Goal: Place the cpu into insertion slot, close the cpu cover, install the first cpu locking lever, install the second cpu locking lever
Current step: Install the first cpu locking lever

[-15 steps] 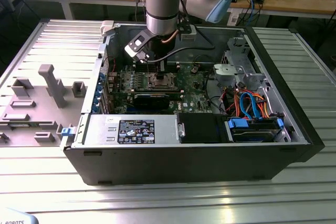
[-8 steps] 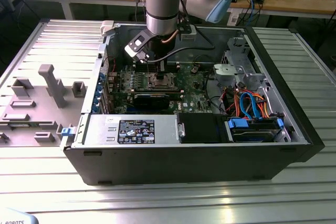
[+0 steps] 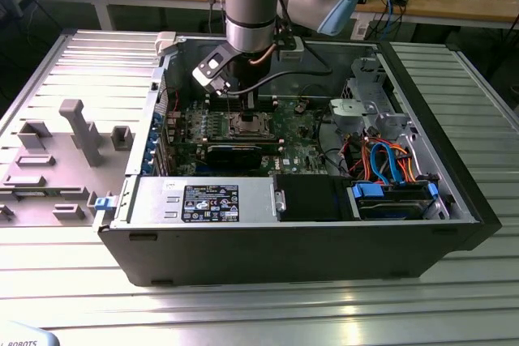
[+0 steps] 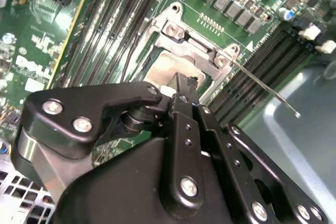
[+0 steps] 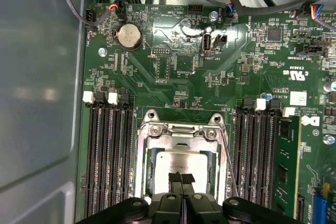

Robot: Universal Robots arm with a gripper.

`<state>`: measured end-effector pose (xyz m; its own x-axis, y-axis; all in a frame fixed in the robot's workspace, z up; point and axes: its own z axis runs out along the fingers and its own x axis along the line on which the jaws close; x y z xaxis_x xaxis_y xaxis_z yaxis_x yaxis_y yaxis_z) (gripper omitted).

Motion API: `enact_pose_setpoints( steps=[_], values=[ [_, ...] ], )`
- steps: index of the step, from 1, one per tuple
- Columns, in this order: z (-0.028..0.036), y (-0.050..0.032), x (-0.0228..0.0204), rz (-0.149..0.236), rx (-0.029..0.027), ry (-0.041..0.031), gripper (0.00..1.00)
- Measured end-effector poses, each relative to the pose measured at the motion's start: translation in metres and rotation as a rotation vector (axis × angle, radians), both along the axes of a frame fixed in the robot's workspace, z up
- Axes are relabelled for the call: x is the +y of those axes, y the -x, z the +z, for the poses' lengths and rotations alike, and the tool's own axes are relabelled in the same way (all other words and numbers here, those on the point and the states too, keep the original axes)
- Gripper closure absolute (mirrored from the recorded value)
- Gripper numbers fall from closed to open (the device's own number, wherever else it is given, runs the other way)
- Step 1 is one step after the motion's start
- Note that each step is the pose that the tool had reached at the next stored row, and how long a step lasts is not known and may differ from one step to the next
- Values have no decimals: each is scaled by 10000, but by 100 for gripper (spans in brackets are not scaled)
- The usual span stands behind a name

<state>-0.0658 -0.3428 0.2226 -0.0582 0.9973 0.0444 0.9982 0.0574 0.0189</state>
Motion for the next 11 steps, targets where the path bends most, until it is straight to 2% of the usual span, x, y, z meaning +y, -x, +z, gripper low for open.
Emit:
enact_pose_setpoints(
  steps=[4, 6, 8, 9, 11],
  values=[
    [222, 0, 0, 0, 0, 0, 89],
    [286, 0, 0, 1, -1, -1, 89],
    [437, 0, 0, 1, 0, 0, 89],
    [480, 0, 0, 1, 0, 0, 89],
    [514, 0, 0, 1, 1, 2, 89]
  ],
)
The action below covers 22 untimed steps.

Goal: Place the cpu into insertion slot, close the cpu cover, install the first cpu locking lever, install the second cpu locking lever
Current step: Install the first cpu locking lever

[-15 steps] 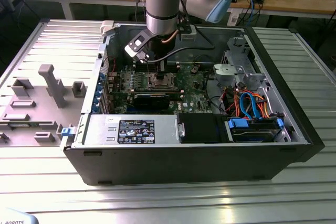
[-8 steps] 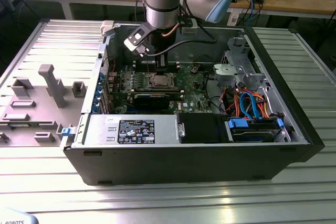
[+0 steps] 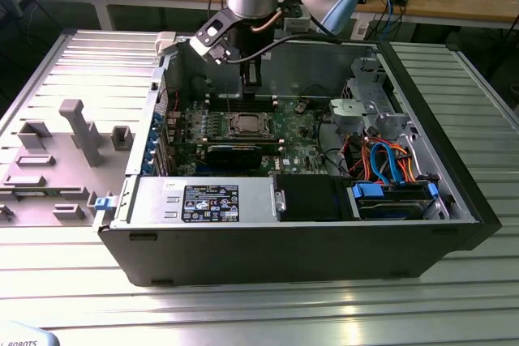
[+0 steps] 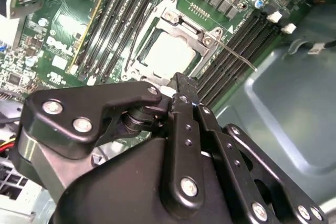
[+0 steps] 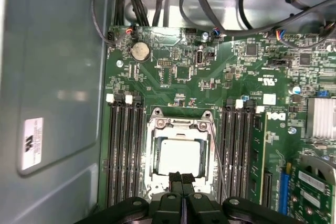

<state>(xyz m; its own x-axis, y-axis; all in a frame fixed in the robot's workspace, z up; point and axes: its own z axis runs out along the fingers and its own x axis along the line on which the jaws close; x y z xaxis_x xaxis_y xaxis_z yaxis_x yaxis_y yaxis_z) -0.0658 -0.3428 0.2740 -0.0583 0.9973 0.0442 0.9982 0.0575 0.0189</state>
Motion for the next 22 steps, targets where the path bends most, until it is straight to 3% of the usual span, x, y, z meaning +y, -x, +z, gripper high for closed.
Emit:
enact_pose_setpoints(
  steps=[7, 11, 22],
  values=[
    [1, 0, 0, 14, -1, -2, 89],
    [1, 0, 0, 269, -1, -1, 89],
    [1, 0, 0, 2033, 0, -1, 89]
  ],
)
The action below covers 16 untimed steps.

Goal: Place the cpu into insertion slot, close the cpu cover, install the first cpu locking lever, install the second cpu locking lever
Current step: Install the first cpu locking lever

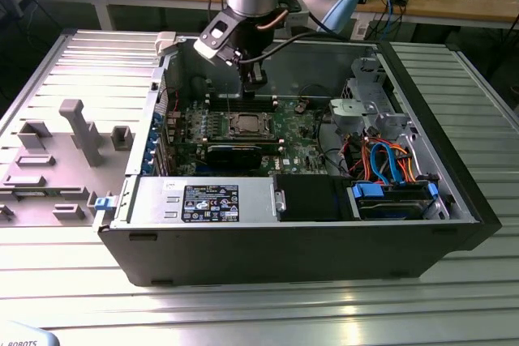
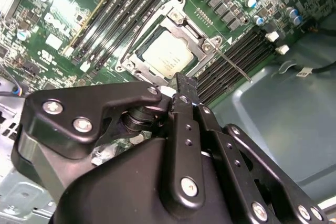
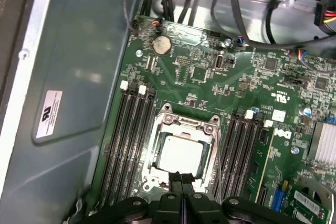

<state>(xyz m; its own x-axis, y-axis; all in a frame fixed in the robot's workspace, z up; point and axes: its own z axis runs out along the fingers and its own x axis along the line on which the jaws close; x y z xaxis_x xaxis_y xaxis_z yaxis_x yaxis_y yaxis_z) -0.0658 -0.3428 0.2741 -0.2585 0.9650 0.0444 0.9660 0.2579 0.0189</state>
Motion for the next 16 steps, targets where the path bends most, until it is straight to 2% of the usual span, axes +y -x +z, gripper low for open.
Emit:
enact_pose_setpoints(
  steps=[2, 8, 16],
  values=[
    [0, 0, 0, 392, 0, 0, 89],
    [0, 0, 0, 1109, 0, 0, 89],
    [0, 0, 0, 1143, 0, -1, 89]
  ],
)
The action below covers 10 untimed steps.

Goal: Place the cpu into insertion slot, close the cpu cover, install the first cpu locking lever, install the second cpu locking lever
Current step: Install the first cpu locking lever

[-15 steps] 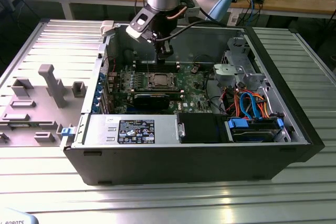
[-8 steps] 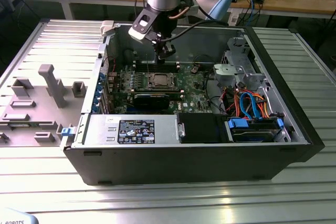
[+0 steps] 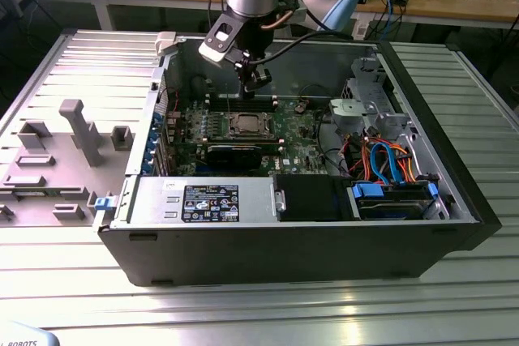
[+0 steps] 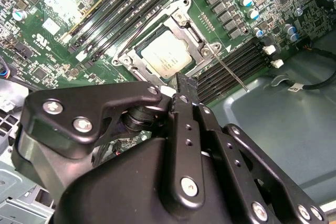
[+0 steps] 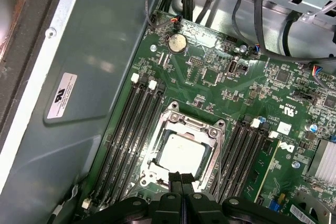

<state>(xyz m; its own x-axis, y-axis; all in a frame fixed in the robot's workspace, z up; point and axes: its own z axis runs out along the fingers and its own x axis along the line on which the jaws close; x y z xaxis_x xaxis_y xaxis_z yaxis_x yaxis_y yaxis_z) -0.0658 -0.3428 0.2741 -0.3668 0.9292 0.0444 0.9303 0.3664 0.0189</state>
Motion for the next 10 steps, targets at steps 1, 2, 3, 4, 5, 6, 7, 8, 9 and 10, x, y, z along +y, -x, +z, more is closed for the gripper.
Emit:
enact_pose_setpoints(
  steps=[1, 2, 3, 4, 5, 6, 7, 8, 9, 10],
  values=[
    [0, 0, 0, 1, 0, 1, 89],
    [0, 0, 0, 0, 0, 1, 89],
    [0, 0, 0, 0, 0, 1, 89],
    [0, 0, 0, 0, 0, 0, 89],
    [0, 0, 0, 1, 0, 0, 89],
    [0, 0, 0, 1, 0, 0, 89],
    [0, 0, 0, 1, 0, 1, 89],
    [0, 0, 0, 5, -1, 1, 89],
    [0, 0, 0, 61, 1, 1, 89],
    [0, 1, 0, 279, 0, 1, 89]
  ],
)
